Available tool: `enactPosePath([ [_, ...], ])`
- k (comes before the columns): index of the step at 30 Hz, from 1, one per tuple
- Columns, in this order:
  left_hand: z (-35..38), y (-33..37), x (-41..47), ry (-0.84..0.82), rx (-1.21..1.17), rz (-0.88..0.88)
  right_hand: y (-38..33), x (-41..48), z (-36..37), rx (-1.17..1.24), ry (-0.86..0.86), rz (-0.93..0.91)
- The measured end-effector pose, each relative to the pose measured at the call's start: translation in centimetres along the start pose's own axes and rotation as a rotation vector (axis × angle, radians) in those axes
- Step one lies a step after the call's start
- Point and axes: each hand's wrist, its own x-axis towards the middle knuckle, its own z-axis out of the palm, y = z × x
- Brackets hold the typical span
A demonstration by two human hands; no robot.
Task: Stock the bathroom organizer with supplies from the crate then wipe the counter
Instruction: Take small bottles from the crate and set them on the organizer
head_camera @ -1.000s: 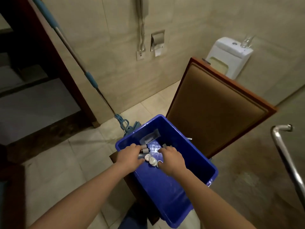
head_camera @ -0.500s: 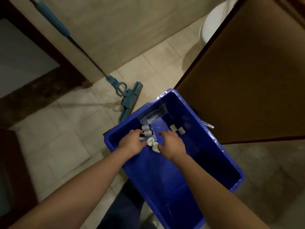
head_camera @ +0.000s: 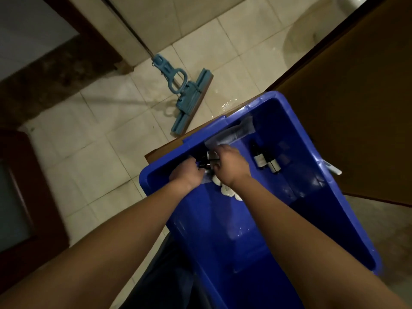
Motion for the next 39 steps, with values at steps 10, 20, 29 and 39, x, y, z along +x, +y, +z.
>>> enactPosePath([
  [10, 1.3, 0.5, 1.8, -0.056, -0.260, -0.102, 1.1, 2.0, 2.0, -0.041, 0.003, -0.023],
  [20, 2.1, 0.9, 2.6, -0.093, -0.535, -0.167, 1.5, 2.1, 3.2, 0.170, -0.032, 0.077],
  [29, 3.3, 1.6, 1.8, -0.112, -0.709, -0.128, 2.1, 1.0, 3.0, 0.647, 0.003, 0.253],
  [39, 2.5, 3.1, -0.6, -0.230, -0.642, -0.057, 2.2, -3.3, 0.6, 1.248, -0.024, 0.496],
])
